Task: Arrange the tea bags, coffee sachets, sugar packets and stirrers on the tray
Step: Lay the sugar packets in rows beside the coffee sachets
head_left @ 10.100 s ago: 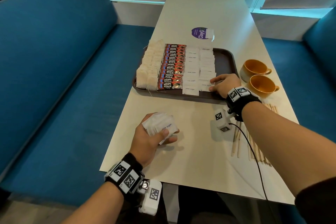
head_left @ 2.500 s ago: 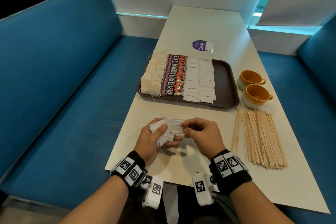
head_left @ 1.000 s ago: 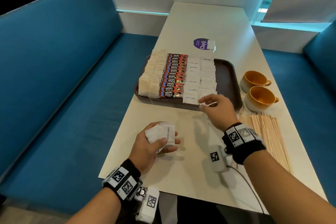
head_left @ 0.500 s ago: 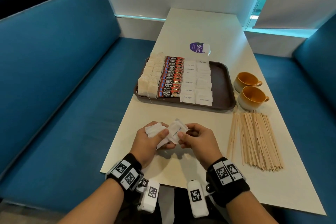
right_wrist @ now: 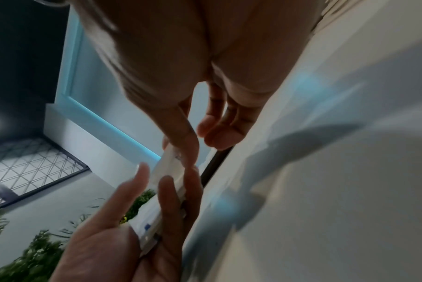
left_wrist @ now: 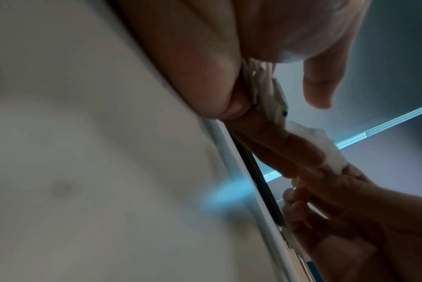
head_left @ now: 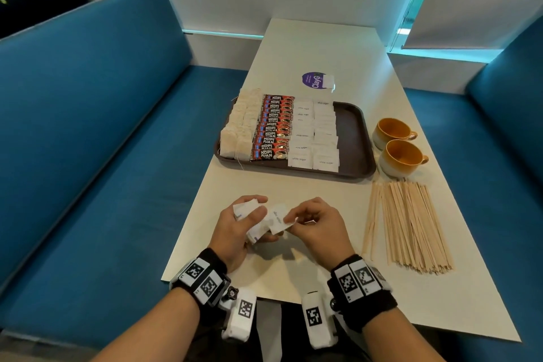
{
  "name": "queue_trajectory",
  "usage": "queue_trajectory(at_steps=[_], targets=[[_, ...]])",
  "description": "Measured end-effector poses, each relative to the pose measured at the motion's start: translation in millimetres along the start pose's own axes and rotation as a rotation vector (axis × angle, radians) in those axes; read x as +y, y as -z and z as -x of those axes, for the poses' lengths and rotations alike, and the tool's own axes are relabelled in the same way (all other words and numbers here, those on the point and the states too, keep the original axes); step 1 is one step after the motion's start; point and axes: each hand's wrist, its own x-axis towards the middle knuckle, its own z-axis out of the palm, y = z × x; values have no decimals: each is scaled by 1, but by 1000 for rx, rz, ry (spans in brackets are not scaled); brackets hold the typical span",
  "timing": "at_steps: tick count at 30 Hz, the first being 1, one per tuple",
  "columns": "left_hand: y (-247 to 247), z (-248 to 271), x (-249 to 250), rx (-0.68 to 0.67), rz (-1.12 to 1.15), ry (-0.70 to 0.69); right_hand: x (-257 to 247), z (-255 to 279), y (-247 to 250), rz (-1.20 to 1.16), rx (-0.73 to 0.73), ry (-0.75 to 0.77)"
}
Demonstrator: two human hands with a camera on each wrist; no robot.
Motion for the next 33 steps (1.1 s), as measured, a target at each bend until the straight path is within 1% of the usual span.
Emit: queue_trajectory(at_steps=[2,5,6,10,11,12,16,18,22,25,33], targets=[[2,-1,-3,13,-63,-10,4,2,-3,53,-37,7],[6,-4,-7,25,-79,-29,4,0,-1,92,-87,-15],[6,-5,-8,27,-84,-39,3,-1,1,88,-77,-36],[3,-3,-7,3,-70,-54,0,-12,6,-40,81,-109],[2,-3,-6,1,-79,-60,-2,-14,6,-63,85,-127],[2,-2,-6,-2,-90,-69,-4,-16,5,-71,62,-150],[2,0,-3,15,-86,-58,-10,-21,3,-35,-127,-245],[1,0,-1,39,-83,-43,-10,-22,5,-96,-135,-289],[-1,0,0,9,-26,-6,-11,-22,7,-365,-30,-373],[0,0,-1,-23,-23,-9,-10,-18,10,-439,-35,-348],[4,0,-2,-14,-73,-22,-4,-12,9,-229,-140,-164]])
